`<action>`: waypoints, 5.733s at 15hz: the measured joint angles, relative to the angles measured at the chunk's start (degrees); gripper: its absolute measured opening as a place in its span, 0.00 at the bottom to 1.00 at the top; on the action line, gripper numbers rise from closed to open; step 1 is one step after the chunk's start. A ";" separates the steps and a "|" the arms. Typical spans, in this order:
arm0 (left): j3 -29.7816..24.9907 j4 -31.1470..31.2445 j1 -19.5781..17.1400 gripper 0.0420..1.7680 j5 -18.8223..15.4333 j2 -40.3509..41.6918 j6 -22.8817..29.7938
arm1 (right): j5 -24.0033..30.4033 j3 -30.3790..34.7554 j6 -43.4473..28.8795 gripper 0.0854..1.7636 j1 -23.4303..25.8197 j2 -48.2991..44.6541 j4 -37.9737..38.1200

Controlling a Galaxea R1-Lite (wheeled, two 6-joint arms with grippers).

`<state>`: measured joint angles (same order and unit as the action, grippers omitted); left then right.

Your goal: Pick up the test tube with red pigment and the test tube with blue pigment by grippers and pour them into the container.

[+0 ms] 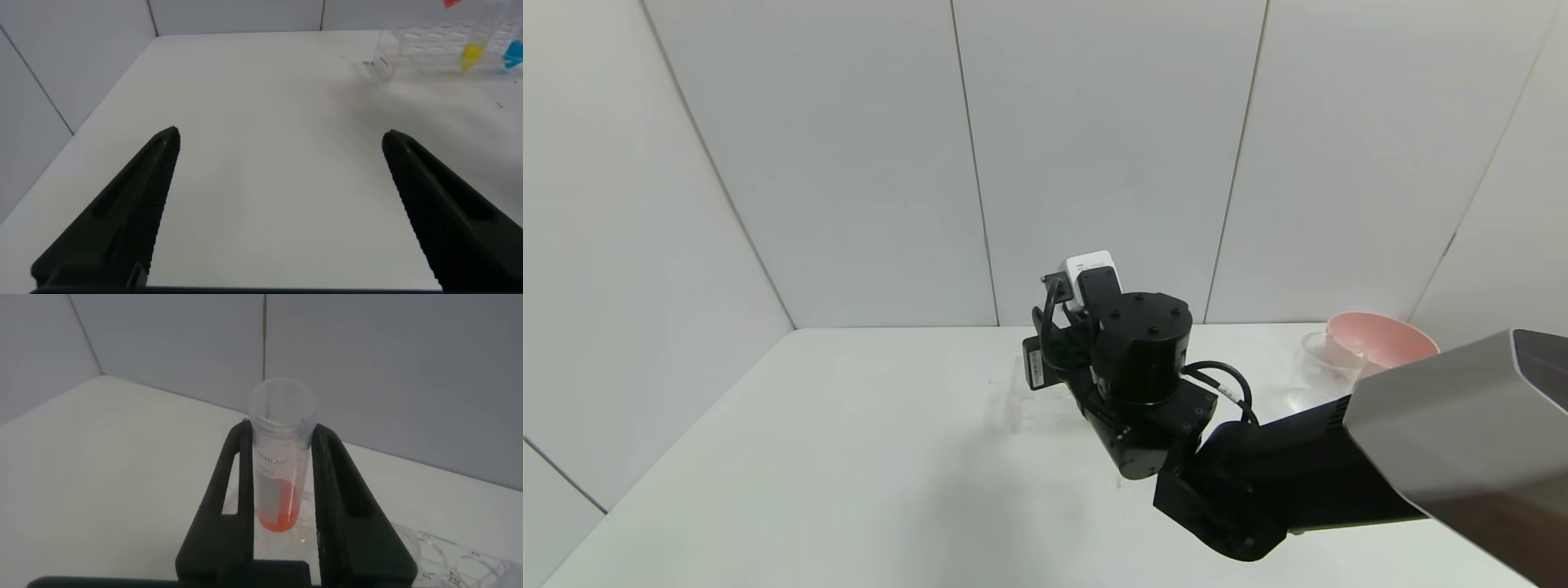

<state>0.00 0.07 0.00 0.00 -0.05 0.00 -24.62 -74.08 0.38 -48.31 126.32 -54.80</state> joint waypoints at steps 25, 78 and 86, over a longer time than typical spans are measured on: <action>0.00 -0.05 0.00 1.00 0.00 0.00 0.00 | 69.05 41.29 10.29 0.24 64.29 -31.98 0.96; 0.00 -0.05 0.00 1.00 0.00 0.00 0.00 | 32.99 -40.44 66.51 0.24 55.58 -7.77 105.11; 0.00 -0.02 0.00 1.00 0.00 0.00 0.00 | 28.64 -40.45 66.98 0.24 51.25 -6.78 105.07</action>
<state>0.00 0.05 0.00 0.00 -0.05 0.00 4.01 -114.53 67.35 2.94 119.54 50.27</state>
